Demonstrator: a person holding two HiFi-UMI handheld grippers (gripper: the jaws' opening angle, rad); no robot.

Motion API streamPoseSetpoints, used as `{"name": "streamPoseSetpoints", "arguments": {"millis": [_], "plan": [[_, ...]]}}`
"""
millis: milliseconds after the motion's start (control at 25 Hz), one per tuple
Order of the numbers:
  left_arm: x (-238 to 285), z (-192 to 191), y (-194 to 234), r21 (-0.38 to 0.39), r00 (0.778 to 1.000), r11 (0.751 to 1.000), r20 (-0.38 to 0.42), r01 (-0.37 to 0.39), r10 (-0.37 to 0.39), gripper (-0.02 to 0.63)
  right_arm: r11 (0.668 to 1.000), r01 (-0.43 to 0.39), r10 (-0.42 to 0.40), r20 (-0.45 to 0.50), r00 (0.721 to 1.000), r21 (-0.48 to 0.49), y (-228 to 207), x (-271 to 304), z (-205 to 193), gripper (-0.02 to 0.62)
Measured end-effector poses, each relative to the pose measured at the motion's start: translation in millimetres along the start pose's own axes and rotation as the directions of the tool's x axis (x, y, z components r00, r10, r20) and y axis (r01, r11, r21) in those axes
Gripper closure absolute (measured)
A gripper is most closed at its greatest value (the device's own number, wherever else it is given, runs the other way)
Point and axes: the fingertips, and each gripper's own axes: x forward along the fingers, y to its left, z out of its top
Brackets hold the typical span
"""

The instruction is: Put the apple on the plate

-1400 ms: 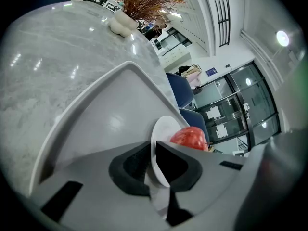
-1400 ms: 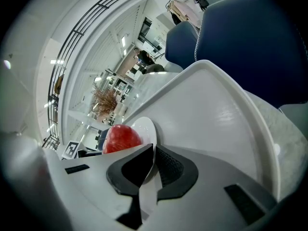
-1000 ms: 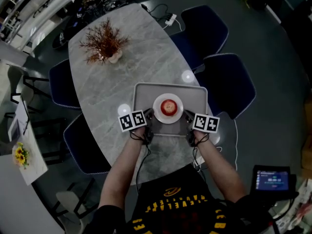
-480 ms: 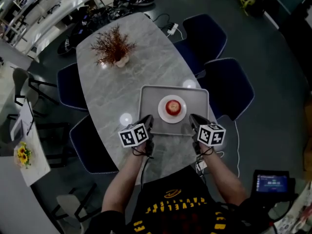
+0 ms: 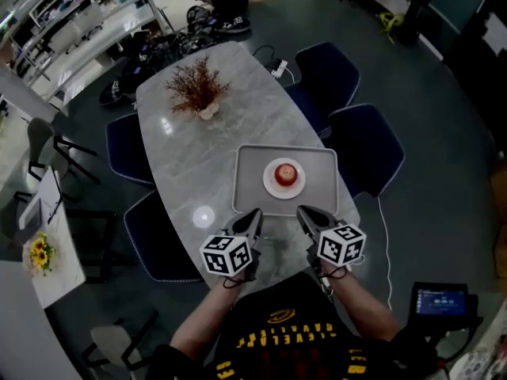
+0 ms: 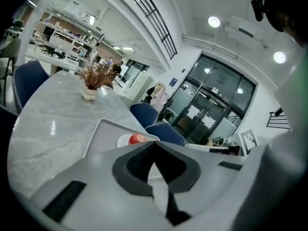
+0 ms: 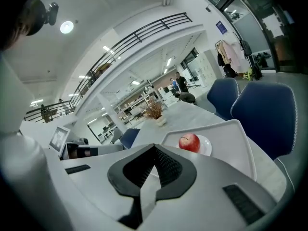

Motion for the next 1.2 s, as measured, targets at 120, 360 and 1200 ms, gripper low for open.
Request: {"name": "streamPoseSetpoints", "arguments": {"millis": [120, 360, 1200], "plan": [[-20.9, 6.1, -31.7, 0.055, 0.998, 0.997, 0.034, 0.055, -0.057, 0.604, 1.000, -0.022, 0.021, 0.046, 0.999, 0.013, 27.9, -14.6, 6.8, 0.589], [-61.0, 19.0, -87.1, 0.182, 0.987, 0.977, 0.093, 0.112, -0.131, 0.604, 1.000, -0.025, 0.025, 0.134, 0.991, -0.001, 75.8, -42.5, 24.1, 0.589], [-162.0, 27.2, -127.6, 0.448, 0.942, 0.892, 0.275, 0.050, -0.191, 0.604, 0.924, 0.037, 0.103, 0.340, 0.935, -0.380, 203.1, -95.6, 13.5, 0.589]]}}
